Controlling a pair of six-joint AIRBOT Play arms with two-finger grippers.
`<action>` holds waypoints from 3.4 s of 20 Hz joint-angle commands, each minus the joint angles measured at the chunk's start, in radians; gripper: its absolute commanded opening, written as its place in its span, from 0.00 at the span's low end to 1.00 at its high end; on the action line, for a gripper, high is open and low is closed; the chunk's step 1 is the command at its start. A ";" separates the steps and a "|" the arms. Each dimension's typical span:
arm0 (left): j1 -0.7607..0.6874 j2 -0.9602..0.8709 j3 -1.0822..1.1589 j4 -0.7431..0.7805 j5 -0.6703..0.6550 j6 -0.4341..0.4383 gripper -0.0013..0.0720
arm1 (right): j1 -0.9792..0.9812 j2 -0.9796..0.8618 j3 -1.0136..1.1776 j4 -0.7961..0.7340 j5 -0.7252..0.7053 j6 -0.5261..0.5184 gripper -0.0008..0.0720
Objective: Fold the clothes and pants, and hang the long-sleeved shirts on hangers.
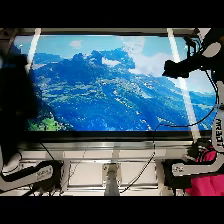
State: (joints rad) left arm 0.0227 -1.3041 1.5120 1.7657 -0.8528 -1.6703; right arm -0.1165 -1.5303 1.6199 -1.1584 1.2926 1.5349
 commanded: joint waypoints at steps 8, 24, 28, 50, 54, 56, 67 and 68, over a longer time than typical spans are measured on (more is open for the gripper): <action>-0.638 0.007 0.132 -0.076 0.365 -0.078 0.03 | -0.023 0.001 0.000 -0.103 -0.153 0.048 0.04; -0.600 -0.037 0.133 -0.064 0.637 -0.093 0.03 | -0.033 0.001 0.000 -0.003 -0.070 0.028 0.04; -0.600 -0.040 0.132 -0.064 0.365 0.080 0.03 | -0.026 -0.006 0.000 0.377 0.128 -0.180 0.04; -0.601 -0.040 0.114 -0.065 -0.002 0.198 0.03 | 0.034 -0.342 -0.167 0.643 -0.129 -0.174 0.77; -0.601 -0.040 0.113 -0.040 -0.002 0.198 0.03 | 0.037 -0.341 -0.146 0.629 -0.108 -0.515 0.77; -0.600 -0.040 0.113 -0.038 -0.004 0.226 0.03 | 0.043 -0.340 -0.114 0.623 -0.073 -0.678 0.77; -0.600 -0.039 0.113 -0.038 -0.005 0.251 0.03 | 0.230 -0.340 -0.080 0.324 -0.280 -0.928 0.76; -0.600 -0.040 0.113 -0.038 -0.005 0.251 0.03 | 0.241 -0.340 -0.080 0.309 -0.295 -0.927 0.61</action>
State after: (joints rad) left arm -0.5781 -1.3434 1.6257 1.7267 -0.8581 -1.4208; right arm 0.0807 -1.8698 1.5375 -0.7544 1.0931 0.6430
